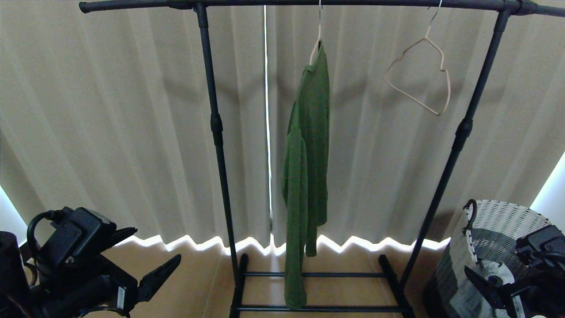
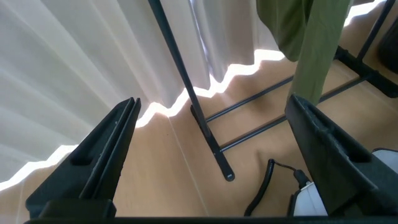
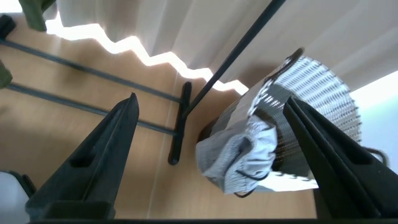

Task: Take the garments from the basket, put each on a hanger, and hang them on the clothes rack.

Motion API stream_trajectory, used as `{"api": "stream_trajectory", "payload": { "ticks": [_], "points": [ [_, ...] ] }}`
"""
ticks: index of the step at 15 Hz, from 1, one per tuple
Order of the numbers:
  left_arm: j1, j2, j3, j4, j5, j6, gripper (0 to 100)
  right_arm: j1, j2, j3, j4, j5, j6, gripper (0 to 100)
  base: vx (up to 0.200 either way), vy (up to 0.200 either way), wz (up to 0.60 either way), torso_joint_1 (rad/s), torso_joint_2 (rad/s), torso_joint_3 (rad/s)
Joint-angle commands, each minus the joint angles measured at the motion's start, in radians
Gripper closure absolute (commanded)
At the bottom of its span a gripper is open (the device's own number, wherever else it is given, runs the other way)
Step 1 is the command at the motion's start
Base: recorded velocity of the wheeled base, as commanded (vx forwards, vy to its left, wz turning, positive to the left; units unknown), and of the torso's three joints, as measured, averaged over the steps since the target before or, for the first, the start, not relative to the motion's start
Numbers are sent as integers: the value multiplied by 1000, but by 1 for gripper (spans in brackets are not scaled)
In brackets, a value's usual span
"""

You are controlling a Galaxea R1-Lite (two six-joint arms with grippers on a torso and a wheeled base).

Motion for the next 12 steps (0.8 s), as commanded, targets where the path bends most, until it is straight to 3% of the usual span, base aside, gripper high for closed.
{"api": "stream_trajectory", "payload": {
  "ticks": [1, 12],
  "points": [
    [0, -4, 1, -1, 0, 0, 0, 0, 9, -1, -1, 0, 0, 0, 0, 0, 0, -36, 100, 46],
    [0, -37, 10, 1, 0, 3, 0, 0, 9, -1, 5, 11, 6, 0, 0, 0, 0, -2, 6, 4]
  ]
}}
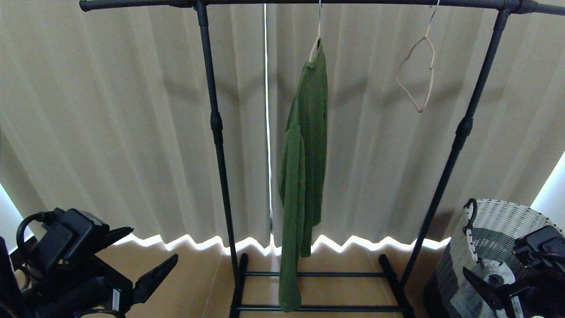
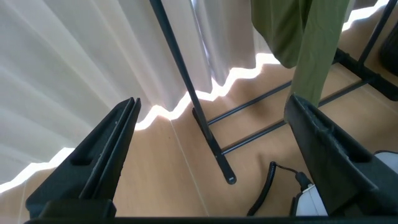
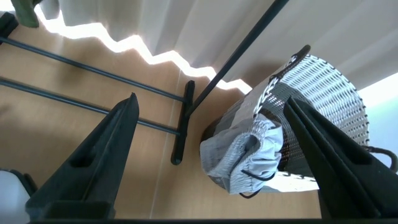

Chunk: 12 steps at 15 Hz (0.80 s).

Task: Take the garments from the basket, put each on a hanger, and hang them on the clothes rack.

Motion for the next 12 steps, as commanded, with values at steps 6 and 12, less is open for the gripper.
{"api": "stream_trajectory", "payload": {
  "ticks": [6, 12],
  "points": [
    [-2, -6, 8, 1, 0, 0, 0, 5, 7, 0, 1, 0, -2, 0, 0, 0, 0, 0, 0, 0],
    [-11, -8, 6, 1, -1, 1, 0, 5, 7, 0, 1, 0, -2, 0, 0, 0, 0, 0, 0, 0]
  ]
}}
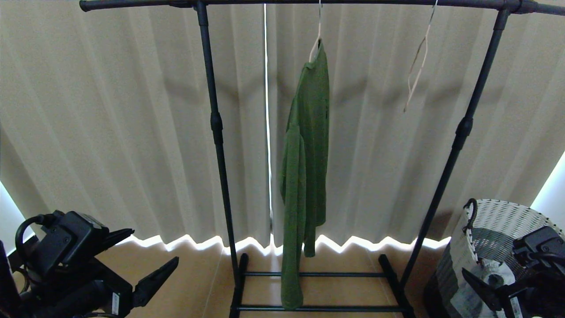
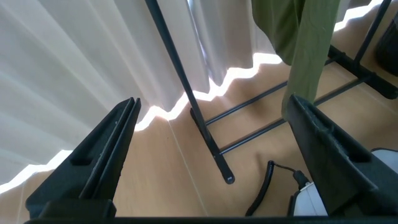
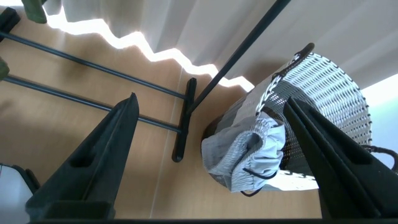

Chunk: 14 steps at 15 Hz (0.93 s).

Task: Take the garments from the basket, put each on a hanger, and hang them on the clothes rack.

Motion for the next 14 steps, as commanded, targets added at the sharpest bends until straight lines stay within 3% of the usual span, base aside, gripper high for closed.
{"api": "stream_trajectory", "payload": {
  "ticks": [1, 6, 14],
  "points": [
    [-1, 0, -3, -2, -1, 1, 0, 1, 2, -1, -1, -1, -1, 0, 0, 0, 0, 0, 0, 0],
    [-1, -8, -6, 0, 1, 1, 0, 1, 0, -2, -2, -4, -1, 0, 0, 0, 0, 0, 0, 0],
    [-1, -23, -1, -2, 1, 1, 0, 1, 0, -4, -4, -6, -1, 0, 0, -200, 0, 1, 5, 2]
  ]
}}
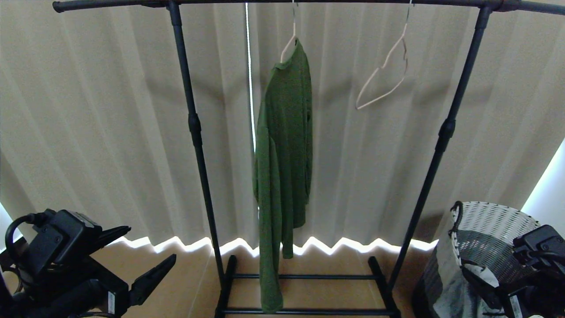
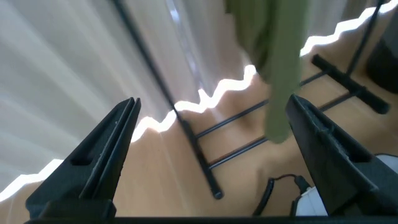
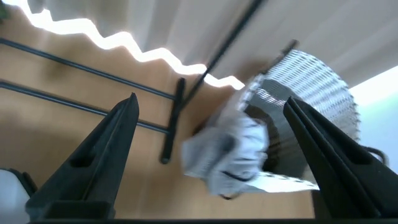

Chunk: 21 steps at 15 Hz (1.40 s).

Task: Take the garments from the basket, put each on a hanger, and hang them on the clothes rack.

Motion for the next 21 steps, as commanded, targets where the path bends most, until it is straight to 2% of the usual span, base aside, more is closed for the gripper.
{"api": "stream_trajectory", "payload": {
  "ticks": [1, 7, 17, 18, 20, 21],
  "points": [
    [0, -9, 2, 1, -1, 0, 0, 0, 0, 2, 0, 1, -1, 0, 0, -200, 0, 12, 2, -2],
    [0, -10, 9, 1, -1, 2, 0, -4, -8, 5, -2, -2, 1, 0, 0, -200, 0, 2, 2, 2],
    [0, -22, 40, 0, 0, -4, 0, -64, -8, 19, 6, -6, -8, 0, 0, 0, 0, 0, 0, 0],
    [0, -22, 49, 0, 0, -6, 0, -73, -6, 20, 7, -13, -21, 0, 0, 0, 0, 0, 0, 0],
    [0, -32, 74, 0, 0, -9, 0, -147, -8, 20, 44, -34, -134, 0, 0, 0, 0, 0, 0, 0],
    [0, -35, 77, 0, 0, -12, 0, -162, -10, 19, 56, -34, -165, 0, 0, 0, 0, 0, 0, 0]
  ]
}}
